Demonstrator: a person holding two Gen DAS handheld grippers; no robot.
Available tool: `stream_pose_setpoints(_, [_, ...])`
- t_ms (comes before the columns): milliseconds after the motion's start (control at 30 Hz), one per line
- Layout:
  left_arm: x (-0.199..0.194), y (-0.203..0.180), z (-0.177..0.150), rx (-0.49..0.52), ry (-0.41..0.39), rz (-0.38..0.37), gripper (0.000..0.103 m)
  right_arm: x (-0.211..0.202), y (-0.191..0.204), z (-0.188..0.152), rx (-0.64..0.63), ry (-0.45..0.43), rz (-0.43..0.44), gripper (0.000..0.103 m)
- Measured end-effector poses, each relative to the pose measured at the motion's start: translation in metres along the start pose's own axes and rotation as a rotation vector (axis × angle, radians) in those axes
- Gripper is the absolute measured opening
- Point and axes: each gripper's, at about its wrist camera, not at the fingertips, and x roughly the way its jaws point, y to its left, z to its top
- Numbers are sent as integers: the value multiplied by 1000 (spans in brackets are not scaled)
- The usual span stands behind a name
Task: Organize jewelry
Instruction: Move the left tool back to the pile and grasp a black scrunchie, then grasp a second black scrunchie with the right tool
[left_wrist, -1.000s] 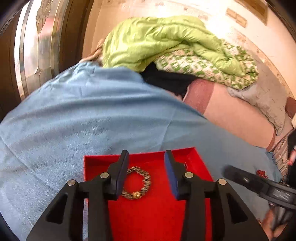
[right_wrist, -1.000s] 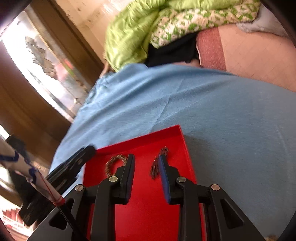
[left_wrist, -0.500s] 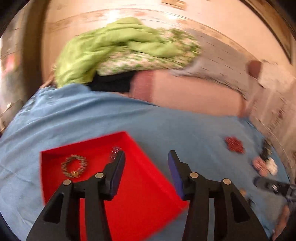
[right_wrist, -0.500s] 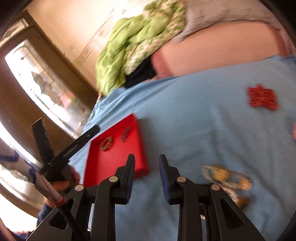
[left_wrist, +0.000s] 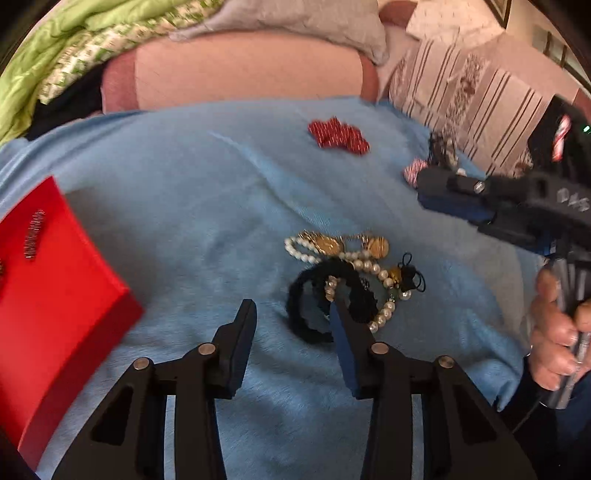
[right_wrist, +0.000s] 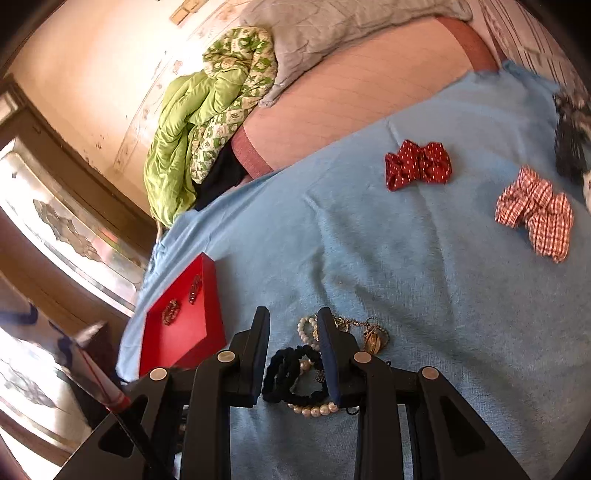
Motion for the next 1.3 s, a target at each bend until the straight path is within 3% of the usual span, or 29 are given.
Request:
stream_pose_setpoints(133, [24, -1, 3, 12, 37, 63, 39, -2, 2, -3, -27, 2, 7, 29])
stream_pose_setpoints(233, [35, 0, 3, 28, 42, 123, 20, 0, 4, -3, -37, 5, 14, 29])
stream_pose_setpoints(267, [32, 1, 3, 26, 32, 121, 7, 1, 4, -3, -36, 7, 14, 29])
stream_pose_setpoints(367, [20, 6, 6, 1, -17, 102, 7, 6, 5, -3, -39, 20, 18, 29])
stream_pose_setpoints(467, [-5, 16, 15, -36, -119, 105, 7, 12, 9, -7, -53, 47, 11, 29])
stream_pose_setpoints(533, [-28, 24, 20, -56, -206, 147, 7, 17, 16, -11, -91, 74, 9, 29])
stream_pose_setpoints(633, [-47, 32, 23, -61, -275, 197, 7, 30, 36, -24, -213, 140, -17, 29])
stream_pose_setpoints(833, [-51, 42, 24, -68, -263, 213, 8, 62, 70, -56, -450, 247, -111, 29])
stream_pose_setpoints(1000, [-54, 44, 20, -60, -258, 216, 8, 77, 76, -69, -584, 269, -255, 29])
stream_pose_setpoints(1067, [-53, 44, 19, -59, -254, 216, 8, 83, 73, -71, -601, 283, -286, 22])
stream_pose_setpoints(1100, [-53, 44, 19, -59, -254, 213, 8, 83, 73, -72, -622, 274, -314, 11])
stream_pose_setpoints(1233, [-60, 43, 19, -57, -278, 214, 8, 59, 69, -52, -532, 176, -232, 10])
stream_pose_setpoints(1300, [-61, 42, 19, -55, -282, 213, 8, 39, 65, -36, -455, 80, -152, 10])
